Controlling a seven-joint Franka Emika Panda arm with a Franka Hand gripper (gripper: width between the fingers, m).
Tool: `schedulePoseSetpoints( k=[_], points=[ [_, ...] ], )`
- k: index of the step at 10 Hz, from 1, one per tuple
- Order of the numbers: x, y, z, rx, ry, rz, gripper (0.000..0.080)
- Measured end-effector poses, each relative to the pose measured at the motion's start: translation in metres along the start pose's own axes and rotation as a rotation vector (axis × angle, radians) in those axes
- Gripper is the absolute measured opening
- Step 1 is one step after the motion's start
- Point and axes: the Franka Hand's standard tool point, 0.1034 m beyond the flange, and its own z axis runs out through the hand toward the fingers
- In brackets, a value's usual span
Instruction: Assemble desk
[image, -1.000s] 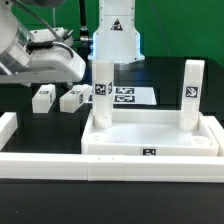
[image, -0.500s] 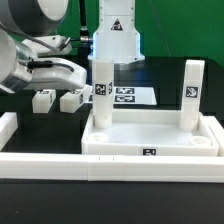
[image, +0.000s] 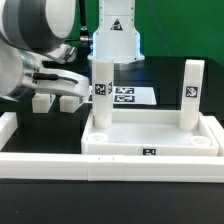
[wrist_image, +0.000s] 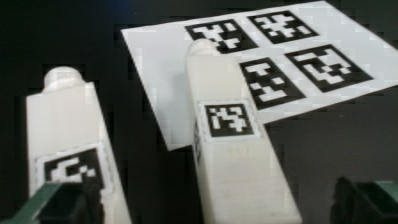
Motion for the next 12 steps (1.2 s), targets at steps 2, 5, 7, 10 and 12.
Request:
schedulePoseSetpoints(
  k=[2,5,7,10,12],
  points=[
    [0.000,0.002,0.000,0.003,0.001,-0.001,0.0649],
    [0.002,0.001,0.004,-0.001,0.012,0.058,0.0649],
    [0.004,-0.003,0.021,-0.019,0.007,0.101,0.0649],
    [0.003,-0.004,0.023,-0.021,0.002,0.101,0.0649],
    [0.003,-0.005,0.023,-0.023,0.001,0.101,0.0649]
  ],
)
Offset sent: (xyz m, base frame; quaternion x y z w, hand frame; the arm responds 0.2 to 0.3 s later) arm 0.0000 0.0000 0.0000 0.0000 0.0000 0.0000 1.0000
